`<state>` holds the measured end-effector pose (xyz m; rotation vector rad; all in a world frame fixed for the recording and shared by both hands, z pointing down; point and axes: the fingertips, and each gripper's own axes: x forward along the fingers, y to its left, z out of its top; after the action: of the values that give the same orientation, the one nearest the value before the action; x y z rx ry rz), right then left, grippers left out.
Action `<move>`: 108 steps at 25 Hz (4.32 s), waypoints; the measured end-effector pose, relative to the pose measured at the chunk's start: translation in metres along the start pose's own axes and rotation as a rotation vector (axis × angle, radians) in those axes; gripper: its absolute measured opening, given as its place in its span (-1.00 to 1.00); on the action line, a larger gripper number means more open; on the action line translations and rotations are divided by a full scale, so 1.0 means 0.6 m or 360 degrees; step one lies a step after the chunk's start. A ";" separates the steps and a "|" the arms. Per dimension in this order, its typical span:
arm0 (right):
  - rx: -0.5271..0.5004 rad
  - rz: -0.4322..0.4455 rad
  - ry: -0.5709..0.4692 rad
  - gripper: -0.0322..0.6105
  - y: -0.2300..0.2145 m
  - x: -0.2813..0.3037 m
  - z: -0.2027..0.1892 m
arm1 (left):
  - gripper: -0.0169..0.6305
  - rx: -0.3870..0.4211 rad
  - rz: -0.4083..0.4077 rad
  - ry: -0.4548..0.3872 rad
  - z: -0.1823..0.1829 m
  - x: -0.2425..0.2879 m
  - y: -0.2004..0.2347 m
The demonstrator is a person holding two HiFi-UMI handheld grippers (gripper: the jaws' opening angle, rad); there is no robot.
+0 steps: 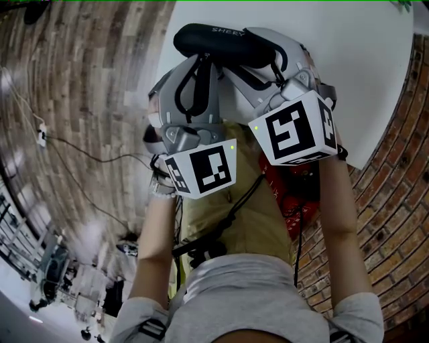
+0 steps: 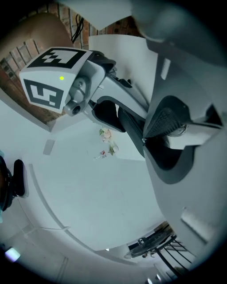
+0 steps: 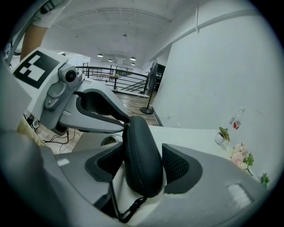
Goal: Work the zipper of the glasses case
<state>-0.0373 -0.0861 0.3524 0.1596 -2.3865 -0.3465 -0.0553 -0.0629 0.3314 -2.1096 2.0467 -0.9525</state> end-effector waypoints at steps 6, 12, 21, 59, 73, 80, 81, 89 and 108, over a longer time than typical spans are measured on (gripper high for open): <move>0.0004 0.0001 -0.0011 -0.05 -0.004 -0.005 0.001 | -0.87 0.0014 0.0075 0.0016 0.001 -0.002 -0.002; -0.0028 -0.0021 0.0017 -0.05 0.002 -0.001 -0.001 | -0.88 -0.0061 0.0050 0.0063 -0.007 -0.004 0.002; -0.0103 -0.0031 0.0078 -0.06 0.008 -0.002 -0.003 | -0.88 -0.0193 -0.0037 0.0028 0.000 -0.007 0.011; -0.0236 -0.0125 0.0133 -0.06 0.009 -0.007 -0.010 | -0.59 -0.0519 -0.0190 0.0164 -0.081 0.012 0.068; -0.0054 -0.0091 0.0159 -0.01 0.013 -0.019 0.072 | -0.83 -0.0520 -0.0196 0.0023 0.006 -0.052 0.176; 0.0328 -0.0203 -0.0064 -0.66 -0.016 -0.074 0.143 | -0.91 -0.0554 -0.0189 -0.0145 0.075 -0.096 0.236; 0.0371 -0.0223 -0.0104 -0.81 -0.021 -0.085 0.158 | -0.91 -0.0562 -0.0192 -0.0180 0.088 -0.103 0.246; 0.0521 -0.0292 -0.0305 -0.89 -0.038 -0.180 0.242 | -0.91 -0.0542 -0.0269 -0.0340 0.176 -0.161 0.275; 0.0642 -0.0544 -0.0566 -0.89 -0.084 -0.299 0.327 | -0.91 -0.0612 -0.0110 -0.0421 0.212 -0.243 0.347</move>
<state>-0.0352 -0.0569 0.0837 0.7532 -2.7586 -0.0418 -0.1724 -0.0013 0.0797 -2.3409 2.1627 -0.2724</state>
